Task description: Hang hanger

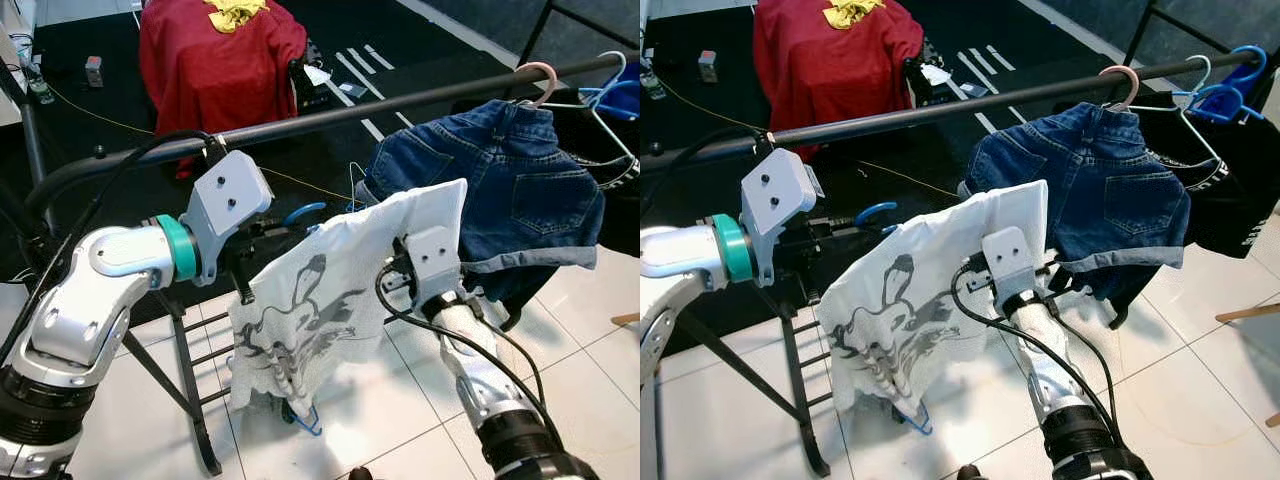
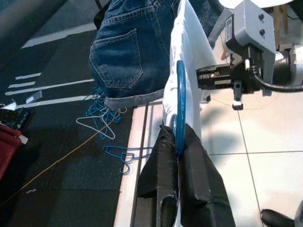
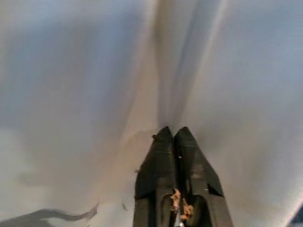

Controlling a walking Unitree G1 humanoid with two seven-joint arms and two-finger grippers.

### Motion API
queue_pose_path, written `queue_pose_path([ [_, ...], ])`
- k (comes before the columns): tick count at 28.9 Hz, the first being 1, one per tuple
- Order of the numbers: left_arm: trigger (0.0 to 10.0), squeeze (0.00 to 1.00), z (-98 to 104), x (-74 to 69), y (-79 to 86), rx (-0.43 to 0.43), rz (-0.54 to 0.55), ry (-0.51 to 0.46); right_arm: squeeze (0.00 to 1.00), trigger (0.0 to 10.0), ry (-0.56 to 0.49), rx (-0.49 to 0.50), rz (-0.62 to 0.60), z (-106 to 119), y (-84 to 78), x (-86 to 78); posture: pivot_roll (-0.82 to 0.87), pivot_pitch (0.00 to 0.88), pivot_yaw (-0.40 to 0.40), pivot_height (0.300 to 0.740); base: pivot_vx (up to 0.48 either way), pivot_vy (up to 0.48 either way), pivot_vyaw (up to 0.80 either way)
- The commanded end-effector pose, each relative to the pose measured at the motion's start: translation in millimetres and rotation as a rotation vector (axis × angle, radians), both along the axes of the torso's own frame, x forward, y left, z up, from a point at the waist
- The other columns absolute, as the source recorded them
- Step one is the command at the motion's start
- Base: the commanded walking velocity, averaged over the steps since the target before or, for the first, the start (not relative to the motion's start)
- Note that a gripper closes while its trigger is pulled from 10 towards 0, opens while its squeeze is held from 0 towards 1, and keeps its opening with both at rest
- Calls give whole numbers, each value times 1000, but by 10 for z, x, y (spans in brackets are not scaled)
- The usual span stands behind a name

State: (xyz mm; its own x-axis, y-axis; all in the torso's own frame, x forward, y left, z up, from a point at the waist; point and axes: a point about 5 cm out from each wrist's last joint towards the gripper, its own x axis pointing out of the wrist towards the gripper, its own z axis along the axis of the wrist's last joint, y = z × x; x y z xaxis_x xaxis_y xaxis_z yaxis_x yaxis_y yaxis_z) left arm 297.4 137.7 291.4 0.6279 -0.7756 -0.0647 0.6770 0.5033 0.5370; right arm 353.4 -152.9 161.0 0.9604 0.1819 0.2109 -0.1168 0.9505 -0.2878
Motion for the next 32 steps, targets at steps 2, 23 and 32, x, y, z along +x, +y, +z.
queue_pose_path([
  [2,10000,0,42,-23,-14,-9,-14,-16,0,0,52,47,-18,-145,-57,-59,-72,167,89,740,0,0,0],
  [23,10000,0,38,-1,-24,-20,-2,-14,0,0,355,-32,91,-827,230,-390,-78,179,89,740,0,0,0],
  [32,10000,0,29,4,-33,-23,-5,-10,0,0,387,-27,296,-782,440,-387,-78,180,90,740,0,0,0],
])
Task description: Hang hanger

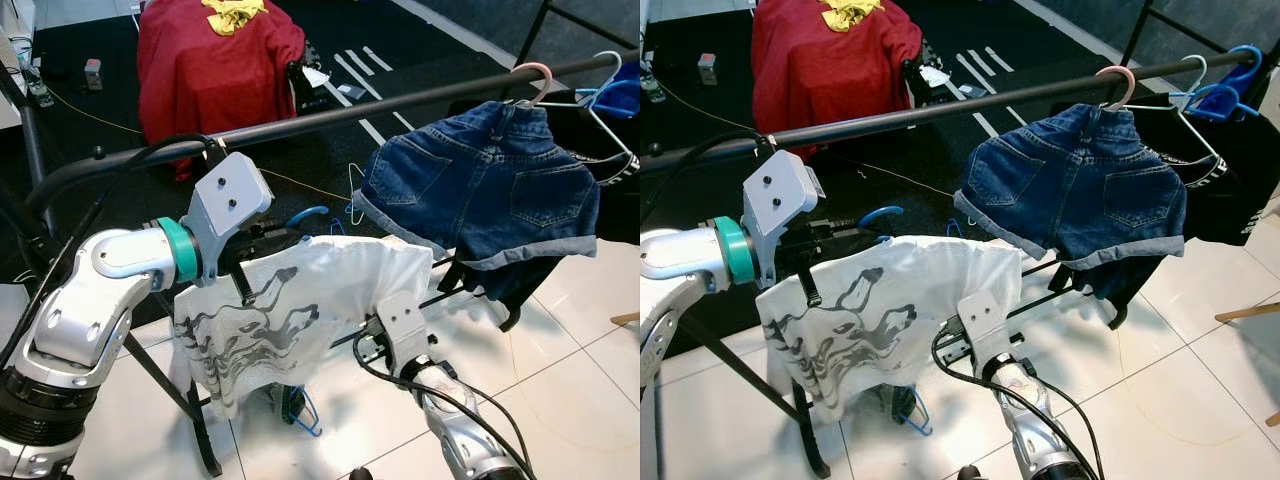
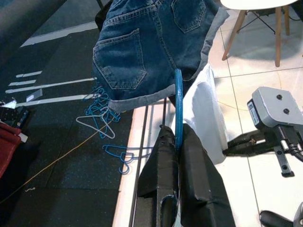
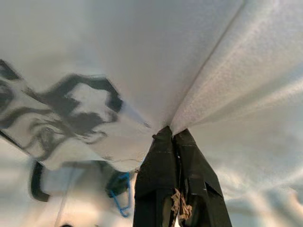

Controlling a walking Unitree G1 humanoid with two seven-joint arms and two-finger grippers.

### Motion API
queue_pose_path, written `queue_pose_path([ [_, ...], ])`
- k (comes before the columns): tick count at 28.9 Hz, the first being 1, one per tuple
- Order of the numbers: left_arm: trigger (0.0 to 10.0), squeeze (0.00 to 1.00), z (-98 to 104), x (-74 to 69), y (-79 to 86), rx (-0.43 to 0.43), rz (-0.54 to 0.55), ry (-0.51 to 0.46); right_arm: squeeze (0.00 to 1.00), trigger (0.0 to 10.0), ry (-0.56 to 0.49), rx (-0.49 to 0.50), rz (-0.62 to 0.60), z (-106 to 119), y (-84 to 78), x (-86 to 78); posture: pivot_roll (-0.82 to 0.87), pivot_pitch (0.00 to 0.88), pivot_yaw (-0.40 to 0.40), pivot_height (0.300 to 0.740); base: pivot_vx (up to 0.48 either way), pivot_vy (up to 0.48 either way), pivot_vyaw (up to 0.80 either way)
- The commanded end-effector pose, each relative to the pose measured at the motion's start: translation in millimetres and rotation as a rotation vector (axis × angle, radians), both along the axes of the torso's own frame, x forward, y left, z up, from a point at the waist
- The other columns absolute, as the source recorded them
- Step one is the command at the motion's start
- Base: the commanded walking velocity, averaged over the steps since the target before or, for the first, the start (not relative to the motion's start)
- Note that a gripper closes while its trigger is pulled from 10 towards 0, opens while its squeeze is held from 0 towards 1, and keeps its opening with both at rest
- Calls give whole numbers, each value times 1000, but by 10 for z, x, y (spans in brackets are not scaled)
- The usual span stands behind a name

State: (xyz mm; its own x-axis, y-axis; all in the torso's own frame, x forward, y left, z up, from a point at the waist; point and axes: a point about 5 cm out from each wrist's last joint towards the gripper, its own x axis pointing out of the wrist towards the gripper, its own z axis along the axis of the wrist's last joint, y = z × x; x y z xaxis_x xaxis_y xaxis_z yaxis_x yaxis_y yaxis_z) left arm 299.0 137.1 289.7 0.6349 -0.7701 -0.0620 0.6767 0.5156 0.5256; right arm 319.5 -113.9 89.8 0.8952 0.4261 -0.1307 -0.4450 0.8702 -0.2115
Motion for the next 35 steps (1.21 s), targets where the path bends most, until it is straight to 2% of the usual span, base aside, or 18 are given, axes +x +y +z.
queue_pose_path([
  [1,10000,0,42,-11,-27,-12,-14,-19,0,0,44,-5,89,-64,119,-48,-77,181,89,740,0,0,0],
  [2,10000,0,41,-11,-29,-12,-14,-19,0,0,63,-19,132,-83,184,-57,-74,180,86,740,0,0,0],
  [6,10000,0,39,-14,-27,-12,-13,-19,0,0,88,-47,146,-123,210,-67,-73,182,83,740,0,0,0],
  [9,10000,0,18,-26,-7,-7,-9,-13,0,0,54,-65,-118,-81,-178,55,-76,186,82,740,0,0,0],
  [10,10000,0,-2,-33,-5,4,-13,-9,0,10000,2,-30,-225,23,-377,98,-85,189,83,740,0,0,0],
  [12,10000,0,-69,-44,-8,48,-26,-4,0,10000,-123,-4,-410,255,-768,128,-90,189,84,740,0,0,0],
  [13,10000,0,-90,-48,-10,62,-30,-4,0,10000,-159,1,-458,322,-872,126,-90,189,84,740,0,0,0],
  [16,10000,0,-159,-49,2,106,-37,-1,0,10000,-228,-46,-541,464,-1118,100,-102,190,86,740,0,0,0],
  [17,10000,0,-159,-49,2,106,-37,-1,0,10000,-228,-46,-541,464,-1118,100,-102,190,86,740,0,0,0],
  [20,10000,0,-187,-37,28,131,-32,0,0,10000,-211,-117,-567,452,-1271,56,-103,189,84,740,0,0,0],
  [24,10000,0,-184,-28,65,145,-20,-2,0,10000,-150,-163,-577,300,-1326,-26,-102,191,83,740,0,0,0],
  [27,10000,0,-182,-27,69,146,-16,-3,0,10000,-129,-153,-565,257,-1311,-43,-102,191,83,740,0,0,0],
  [28,10000,0,-181,-29,68,144,-16,-2,0,10000,-112,-145,-543,226,-1274,-51,-101,191,84,740,0,0,0],
  [29,10000,0,-180,-33,58,132,-18,3,0,10000,-118,-104,-482,220,-1153,-53,-104,192,86,740,0,0,0],
  [31,10000,0,-181,-35,52,128,-20,3,0,10000,-126,-78,-460,231,-1100,-53,-104,192,86,740,0,0,0],
  [33,10000,0,-186,-38,33,123,-26,4,0,10000,-164,19,-443,320,-994,-12,-102,190,87,740,0,0,0],
  [35,10000,0,-188,-36,26,122,-29,2,0,10000,-235,33,-402,447,-893,36,-102,189,88,740,0,0,0],
])
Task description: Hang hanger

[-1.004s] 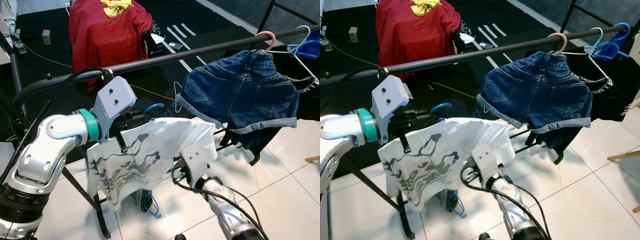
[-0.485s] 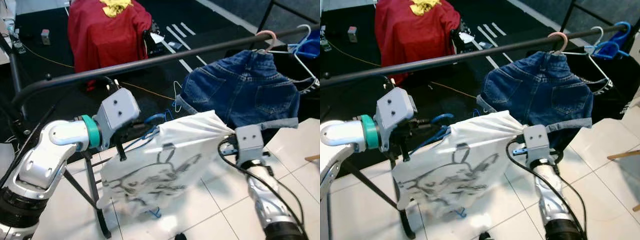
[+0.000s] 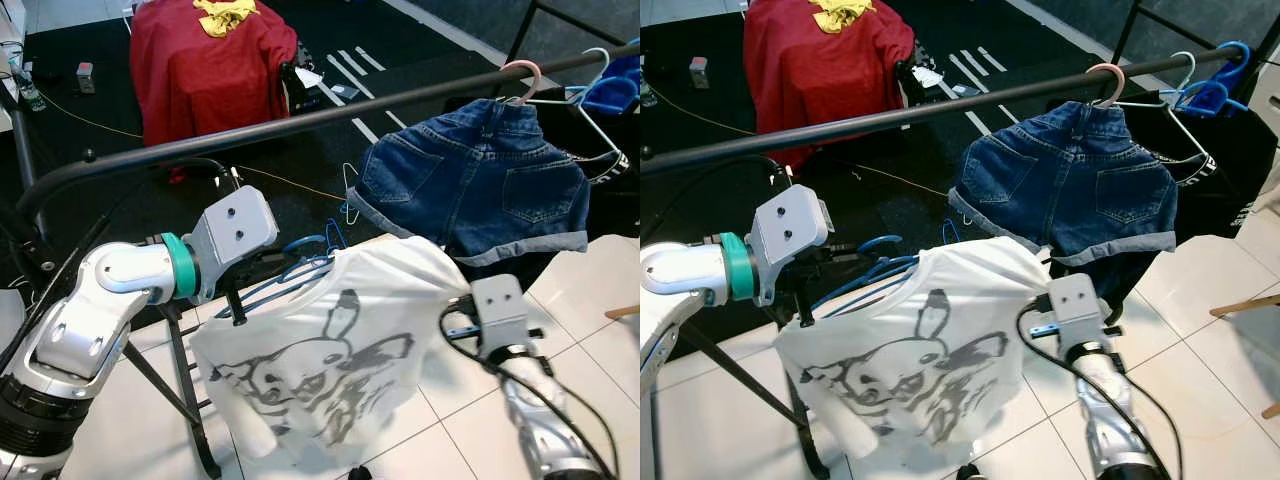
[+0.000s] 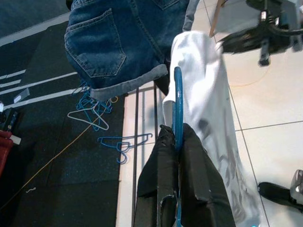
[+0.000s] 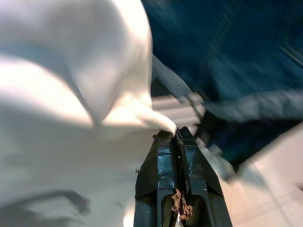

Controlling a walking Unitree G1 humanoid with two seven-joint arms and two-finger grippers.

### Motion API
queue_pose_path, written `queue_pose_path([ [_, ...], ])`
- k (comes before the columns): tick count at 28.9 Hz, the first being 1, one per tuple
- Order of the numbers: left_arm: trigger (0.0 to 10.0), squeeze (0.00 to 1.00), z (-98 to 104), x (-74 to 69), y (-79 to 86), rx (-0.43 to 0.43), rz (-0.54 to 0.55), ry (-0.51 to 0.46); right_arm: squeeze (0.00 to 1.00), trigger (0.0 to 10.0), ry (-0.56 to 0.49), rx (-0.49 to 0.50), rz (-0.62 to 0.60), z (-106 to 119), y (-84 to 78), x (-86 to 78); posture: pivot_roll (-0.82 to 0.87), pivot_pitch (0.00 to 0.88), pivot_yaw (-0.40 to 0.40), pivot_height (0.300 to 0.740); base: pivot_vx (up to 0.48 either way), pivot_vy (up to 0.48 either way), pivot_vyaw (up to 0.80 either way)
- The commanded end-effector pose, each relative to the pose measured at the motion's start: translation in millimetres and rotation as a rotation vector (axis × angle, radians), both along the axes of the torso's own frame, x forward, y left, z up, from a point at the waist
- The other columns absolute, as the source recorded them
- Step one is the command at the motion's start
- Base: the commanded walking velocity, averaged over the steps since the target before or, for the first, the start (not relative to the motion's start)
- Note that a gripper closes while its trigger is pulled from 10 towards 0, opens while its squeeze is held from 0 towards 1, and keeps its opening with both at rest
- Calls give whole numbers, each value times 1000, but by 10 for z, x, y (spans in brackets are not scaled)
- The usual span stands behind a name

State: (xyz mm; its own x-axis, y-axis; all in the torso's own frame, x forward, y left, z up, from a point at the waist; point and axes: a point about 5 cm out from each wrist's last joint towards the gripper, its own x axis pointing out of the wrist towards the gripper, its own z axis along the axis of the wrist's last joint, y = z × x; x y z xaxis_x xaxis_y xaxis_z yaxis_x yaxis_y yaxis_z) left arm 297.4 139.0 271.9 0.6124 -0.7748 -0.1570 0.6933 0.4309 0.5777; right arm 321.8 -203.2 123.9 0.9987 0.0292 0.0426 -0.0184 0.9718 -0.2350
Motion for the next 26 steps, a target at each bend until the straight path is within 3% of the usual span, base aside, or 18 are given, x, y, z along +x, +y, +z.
queue_pose_path([
  [1,10000,0,-8,-19,6,4,-1,-5,0,10000,-91,16,30,170,52,38,-102,189,88,740,0,0,0],
  [7,10000,0,-7,-18,-3,0,-5,-5,0,10000,-160,-55,28,364,174,179,-100,187,90,740,0,0,0],
  [8,10000,0,-14,-21,-7,0,-7,-4,1000,10000,-180,-61,38,418,206,221,-100,187,89,740,0,0,0],
  [13,10000,0,-25,-25,-10,-1,-5,-1,1000,10000,-201,-60,152,538,370,253,-94,185,81,740,0,0,0],
  [14,10000,0,-26,-24,-6,-1,-2,-1,0,10000,-178,-47,224,525,434,225,-94,185,81,740,0,0,0],
  [15,10000,0,-26,-24,-6,-1,-2,-1,0,10000,-178,-47,224,525,434,225,-94,185,81,740,0,0,0],
  [16,10000,0,-44,-10,8,-11,16,8,0,10000,-70,-49,446,416,571,55,-100,187,78,740,0,0,0],
  [20,10000,0,-58,5,18,-22,31,19,0,10000,14,-89,549,293,587,-88,-107,189,79,740,0,0,0],
  [23,10000,0,-66,-2,73,-66,62,80,0,10000,4,-93,456,213,414,-173,-106,190,89,740,0,0,0],
  [26,10000,0,-69,-13,88,-80,67,98,0,10000,-10,-79,430,219,383,-174,-106,190,89,740,0,0,0],
])
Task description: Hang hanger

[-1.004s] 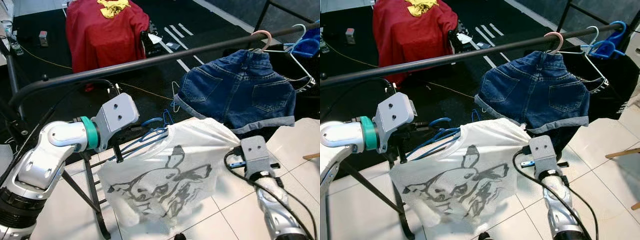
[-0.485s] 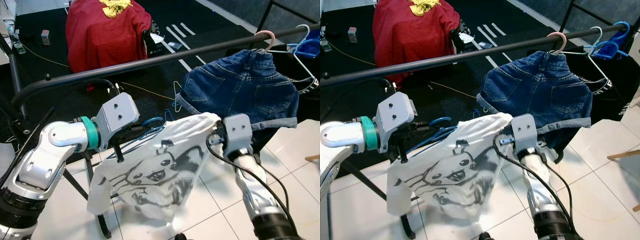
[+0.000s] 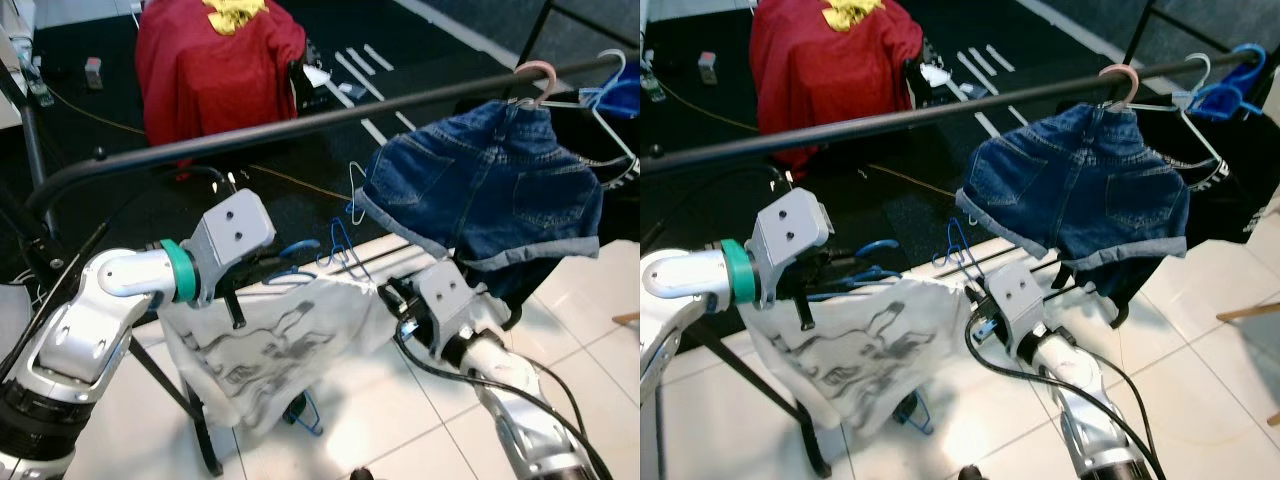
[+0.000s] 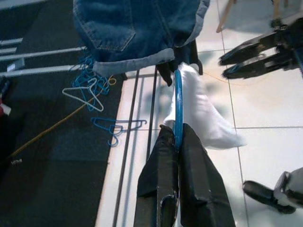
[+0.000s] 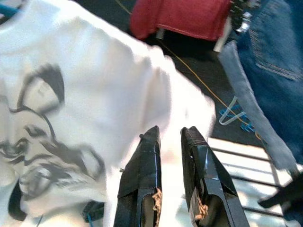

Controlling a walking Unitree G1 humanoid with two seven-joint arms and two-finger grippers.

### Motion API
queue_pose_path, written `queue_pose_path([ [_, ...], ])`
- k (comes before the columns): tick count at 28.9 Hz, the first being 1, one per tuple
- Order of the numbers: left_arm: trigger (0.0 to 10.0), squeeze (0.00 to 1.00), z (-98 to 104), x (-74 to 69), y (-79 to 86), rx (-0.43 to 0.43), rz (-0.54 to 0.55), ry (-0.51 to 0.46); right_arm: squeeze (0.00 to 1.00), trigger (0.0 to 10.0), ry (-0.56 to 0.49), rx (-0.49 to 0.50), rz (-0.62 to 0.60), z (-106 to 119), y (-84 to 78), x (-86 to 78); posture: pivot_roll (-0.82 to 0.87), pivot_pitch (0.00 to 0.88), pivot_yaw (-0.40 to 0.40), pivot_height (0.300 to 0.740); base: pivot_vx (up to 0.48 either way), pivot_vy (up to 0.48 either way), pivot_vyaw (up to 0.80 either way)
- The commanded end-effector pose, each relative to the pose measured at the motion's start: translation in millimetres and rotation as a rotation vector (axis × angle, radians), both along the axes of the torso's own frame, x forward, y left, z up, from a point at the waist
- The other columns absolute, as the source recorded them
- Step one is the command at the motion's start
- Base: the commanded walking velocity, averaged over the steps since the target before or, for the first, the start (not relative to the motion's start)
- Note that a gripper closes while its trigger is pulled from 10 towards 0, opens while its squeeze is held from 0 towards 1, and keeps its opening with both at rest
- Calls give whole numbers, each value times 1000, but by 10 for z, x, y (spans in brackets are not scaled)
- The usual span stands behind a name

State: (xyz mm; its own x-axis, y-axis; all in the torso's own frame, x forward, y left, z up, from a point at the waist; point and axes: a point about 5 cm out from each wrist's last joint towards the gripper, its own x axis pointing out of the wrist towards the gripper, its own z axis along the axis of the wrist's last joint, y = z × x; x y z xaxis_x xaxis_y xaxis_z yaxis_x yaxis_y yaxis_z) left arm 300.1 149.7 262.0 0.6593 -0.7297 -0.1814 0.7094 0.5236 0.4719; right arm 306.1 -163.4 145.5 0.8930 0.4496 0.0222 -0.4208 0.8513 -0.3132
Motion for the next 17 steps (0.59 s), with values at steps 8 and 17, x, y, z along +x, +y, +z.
queue_pose_path([
  [8,10000,0,-32,-230,56,-117,-21,100,0,10000,-213,-8,-144,350,-76,147,-81,185,85,740,0,0,0],
  [17,10000,0,-14,-284,85,-230,72,168,0,10000,-329,175,-159,675,-85,80,-68,189,81,740,0,0,0],
])
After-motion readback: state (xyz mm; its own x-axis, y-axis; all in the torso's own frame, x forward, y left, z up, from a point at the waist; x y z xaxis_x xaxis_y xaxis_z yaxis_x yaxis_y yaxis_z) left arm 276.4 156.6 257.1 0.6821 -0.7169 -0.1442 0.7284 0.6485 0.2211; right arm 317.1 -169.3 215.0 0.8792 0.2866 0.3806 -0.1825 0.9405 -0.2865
